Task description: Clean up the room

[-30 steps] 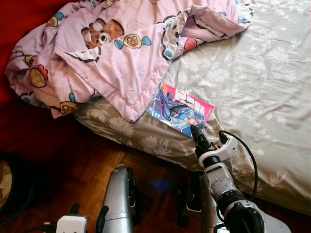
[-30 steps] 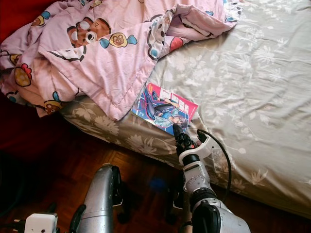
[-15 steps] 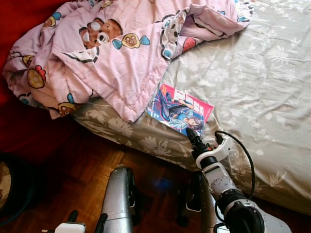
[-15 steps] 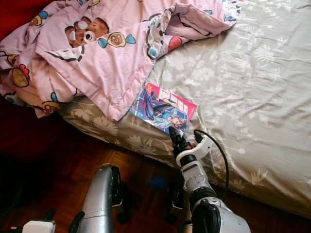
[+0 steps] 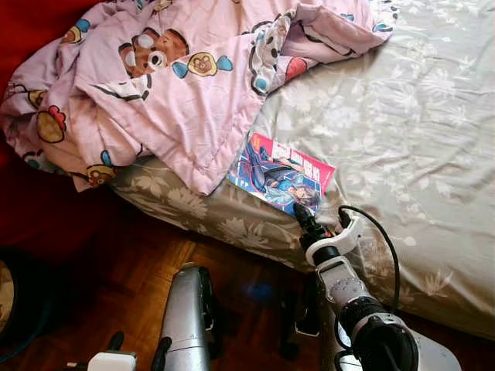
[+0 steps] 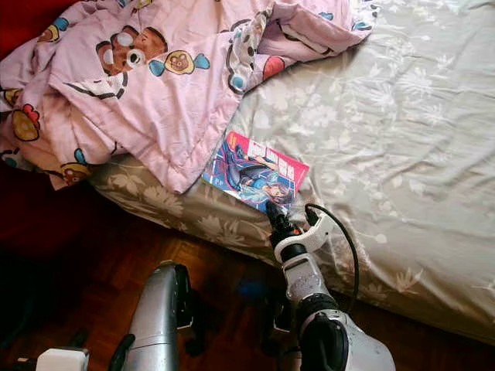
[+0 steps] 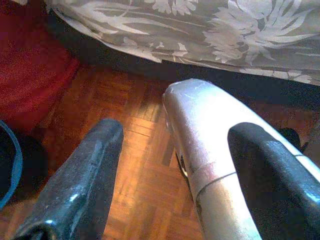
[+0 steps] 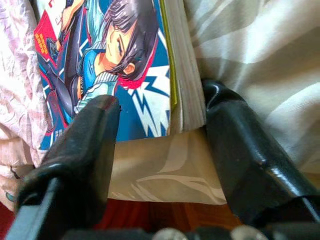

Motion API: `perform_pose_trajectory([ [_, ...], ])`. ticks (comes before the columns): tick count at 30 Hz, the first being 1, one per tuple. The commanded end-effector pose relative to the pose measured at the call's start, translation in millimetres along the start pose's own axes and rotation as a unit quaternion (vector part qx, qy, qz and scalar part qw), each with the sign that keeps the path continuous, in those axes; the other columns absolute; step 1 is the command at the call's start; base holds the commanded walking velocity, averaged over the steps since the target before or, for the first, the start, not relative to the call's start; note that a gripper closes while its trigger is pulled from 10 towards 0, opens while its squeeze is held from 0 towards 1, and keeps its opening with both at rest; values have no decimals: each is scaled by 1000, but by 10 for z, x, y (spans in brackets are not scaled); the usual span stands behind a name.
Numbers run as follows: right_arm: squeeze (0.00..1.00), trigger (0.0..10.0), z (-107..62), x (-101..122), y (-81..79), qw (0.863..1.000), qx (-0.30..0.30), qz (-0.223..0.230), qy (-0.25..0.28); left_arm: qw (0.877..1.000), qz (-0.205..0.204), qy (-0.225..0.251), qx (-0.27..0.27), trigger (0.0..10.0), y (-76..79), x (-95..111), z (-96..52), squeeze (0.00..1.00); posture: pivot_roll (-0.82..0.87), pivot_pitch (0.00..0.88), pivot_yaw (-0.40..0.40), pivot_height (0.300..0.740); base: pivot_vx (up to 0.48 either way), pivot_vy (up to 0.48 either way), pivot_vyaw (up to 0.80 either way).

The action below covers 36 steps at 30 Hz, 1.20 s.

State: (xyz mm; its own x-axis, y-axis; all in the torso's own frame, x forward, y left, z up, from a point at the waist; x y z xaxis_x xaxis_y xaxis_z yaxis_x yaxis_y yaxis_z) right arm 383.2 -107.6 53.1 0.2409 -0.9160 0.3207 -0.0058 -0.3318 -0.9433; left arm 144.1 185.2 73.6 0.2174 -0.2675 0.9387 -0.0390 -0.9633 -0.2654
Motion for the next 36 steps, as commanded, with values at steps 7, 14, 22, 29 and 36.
perform_pose_trajectory([
  [7,0,0,-123,108,213,999,-31,17,40,1000,9,-19,-4,10000,-1,-159,79,0,310,458,47,589,0,0,0],
  [14,0,0,-168,268,257,997,-31,-2,69,1000,11,-11,3,10000,-29,-237,311,0,279,383,22,589,0,0,0],
  [22,0,0,-276,383,323,994,-20,-17,104,1000,13,5,15,10000,-96,-288,684,0,205,272,-20,589,0,0,0],
  [29,0,0,-537,448,585,990,-42,-10,137,1000,13,19,8,10000,-66,-272,963,0,143,204,-13,589,0,0,0],
  [36,0,10000,-525,429,549,985,-51,-133,102,999,-12,27,38,10000,-222,-258,1130,0,122,163,-12,589,0,0,0],
])
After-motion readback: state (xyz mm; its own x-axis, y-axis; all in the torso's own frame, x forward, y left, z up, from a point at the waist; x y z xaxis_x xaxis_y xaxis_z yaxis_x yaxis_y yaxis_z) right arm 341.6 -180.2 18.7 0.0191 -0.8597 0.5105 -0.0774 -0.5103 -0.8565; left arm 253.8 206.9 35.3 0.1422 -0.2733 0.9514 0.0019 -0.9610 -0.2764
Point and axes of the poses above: a point about 5 cm out from each wrist's last joint towards the gripper, its own z axis pointing out of the wrist towards the gripper, its own x axis along the axis of the wrist's last joint, y = z × x, the point moved 4 cm from there along z, pointing out of the wrist towards the gripper, and after that the axes turned 6 degrees about z, right-handed, at the moved point
